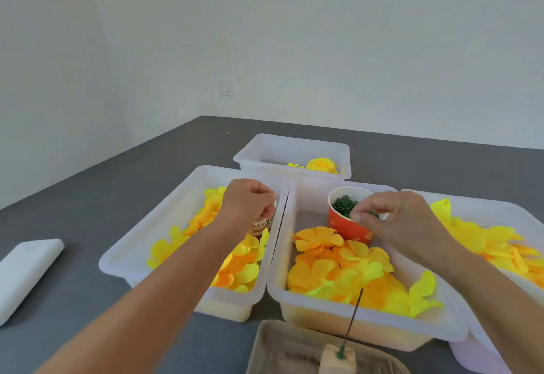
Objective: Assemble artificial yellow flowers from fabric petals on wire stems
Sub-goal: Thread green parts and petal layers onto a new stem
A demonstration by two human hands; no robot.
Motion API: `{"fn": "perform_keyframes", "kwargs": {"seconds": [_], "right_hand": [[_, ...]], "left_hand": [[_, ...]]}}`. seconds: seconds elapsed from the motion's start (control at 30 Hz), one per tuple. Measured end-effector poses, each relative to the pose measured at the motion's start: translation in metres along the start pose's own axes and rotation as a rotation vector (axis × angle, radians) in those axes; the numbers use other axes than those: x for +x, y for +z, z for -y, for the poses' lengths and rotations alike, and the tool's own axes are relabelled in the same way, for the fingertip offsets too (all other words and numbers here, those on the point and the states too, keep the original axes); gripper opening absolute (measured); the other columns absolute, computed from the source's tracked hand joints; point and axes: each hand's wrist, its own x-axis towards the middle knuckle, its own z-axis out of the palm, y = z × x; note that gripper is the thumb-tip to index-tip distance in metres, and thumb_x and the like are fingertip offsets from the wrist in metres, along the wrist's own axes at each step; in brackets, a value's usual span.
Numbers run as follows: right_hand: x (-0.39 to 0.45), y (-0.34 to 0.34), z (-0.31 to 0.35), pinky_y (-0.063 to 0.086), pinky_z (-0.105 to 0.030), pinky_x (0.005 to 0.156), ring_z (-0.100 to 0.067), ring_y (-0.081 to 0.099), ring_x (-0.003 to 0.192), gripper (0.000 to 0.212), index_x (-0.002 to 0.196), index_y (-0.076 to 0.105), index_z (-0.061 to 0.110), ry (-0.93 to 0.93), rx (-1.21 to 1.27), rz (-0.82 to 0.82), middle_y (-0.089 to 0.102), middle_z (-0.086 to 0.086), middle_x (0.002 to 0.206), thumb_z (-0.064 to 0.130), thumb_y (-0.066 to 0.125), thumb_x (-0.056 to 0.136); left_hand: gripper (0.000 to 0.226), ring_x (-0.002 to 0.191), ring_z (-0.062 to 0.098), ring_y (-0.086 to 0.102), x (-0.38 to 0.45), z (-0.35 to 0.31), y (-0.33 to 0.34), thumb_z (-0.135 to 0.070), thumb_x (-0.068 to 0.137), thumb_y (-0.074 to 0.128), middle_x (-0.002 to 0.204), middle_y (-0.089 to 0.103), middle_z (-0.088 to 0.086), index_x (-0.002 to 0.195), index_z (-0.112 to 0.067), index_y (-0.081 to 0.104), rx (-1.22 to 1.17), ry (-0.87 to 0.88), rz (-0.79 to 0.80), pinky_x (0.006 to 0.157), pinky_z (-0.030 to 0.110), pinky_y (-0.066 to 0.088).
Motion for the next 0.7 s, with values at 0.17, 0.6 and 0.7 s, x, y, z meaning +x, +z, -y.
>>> {"fn": "perform_keyframes", "kwargs": {"seconds": [0.17,0.6,0.7], "right_hand": [[0.051,0.048,0.019,0.047,-0.014,0.07,0.0,0.061,0.071,0.007,0.074,0.073,0.013,-0.044,0.1,0.147,0.068,0.012,0.07,0.011,0.069,0.08],[0.134,0.154,0.034,0.048,-0.037,0.085,-0.026,0.058,0.099,0.019,0.1,0.069,0.008,-0.139,-0.396,0.456,0.066,-0.01,0.104,0.016,0.057,0.089],[0.137,0.164,0.034,0.046,-0.033,0.08,-0.026,0.057,0.102,0.022,0.107,0.067,0.011,-0.167,-0.552,0.498,0.064,-0.009,0.106,0.014,0.055,0.089]], "left_hand": [[0.025,0.039,0.006,0.051,0.005,0.02,-0.005,0.004,0.084,0.056,0.054,0.06,0.005,0.065,-0.011,0.062,-0.031,-0.007,-0.084,0.041,0.014,0.043],[0.019,0.054,0.014,0.058,0.017,0.041,-0.014,0.006,0.08,0.055,0.067,0.066,0.006,0.079,-0.011,0.064,-0.182,-0.092,-0.338,0.053,0.024,0.046],[0.019,0.055,0.015,0.057,0.017,0.041,-0.014,0.007,0.08,0.056,0.07,0.066,0.008,0.078,-0.011,0.064,-0.19,-0.093,-0.332,0.054,0.025,0.046]]}}
